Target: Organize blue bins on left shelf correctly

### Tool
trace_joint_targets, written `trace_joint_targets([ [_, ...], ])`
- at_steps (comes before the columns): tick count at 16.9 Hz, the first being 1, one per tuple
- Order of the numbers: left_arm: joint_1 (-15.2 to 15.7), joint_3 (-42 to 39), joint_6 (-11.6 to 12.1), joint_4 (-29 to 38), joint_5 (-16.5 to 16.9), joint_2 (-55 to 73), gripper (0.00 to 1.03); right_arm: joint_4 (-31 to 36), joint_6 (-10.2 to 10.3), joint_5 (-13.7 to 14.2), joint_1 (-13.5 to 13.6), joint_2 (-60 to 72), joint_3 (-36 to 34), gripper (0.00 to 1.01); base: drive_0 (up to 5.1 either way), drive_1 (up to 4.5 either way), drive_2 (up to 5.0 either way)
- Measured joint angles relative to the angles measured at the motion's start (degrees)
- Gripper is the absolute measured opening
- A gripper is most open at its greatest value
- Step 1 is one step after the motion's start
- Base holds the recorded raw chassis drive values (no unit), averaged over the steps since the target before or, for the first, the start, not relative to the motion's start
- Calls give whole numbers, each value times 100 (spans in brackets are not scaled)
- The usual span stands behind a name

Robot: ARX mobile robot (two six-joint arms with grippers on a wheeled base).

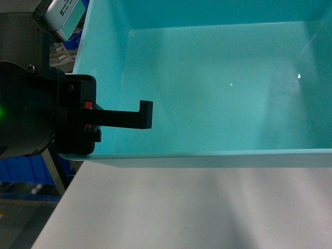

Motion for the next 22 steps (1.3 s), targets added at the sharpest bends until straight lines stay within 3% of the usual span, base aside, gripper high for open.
trace_joint_targets([
  [22,0,0,0,-7,0,0,2,-13,0,0,0,0,-2,2,-498,247,247],
])
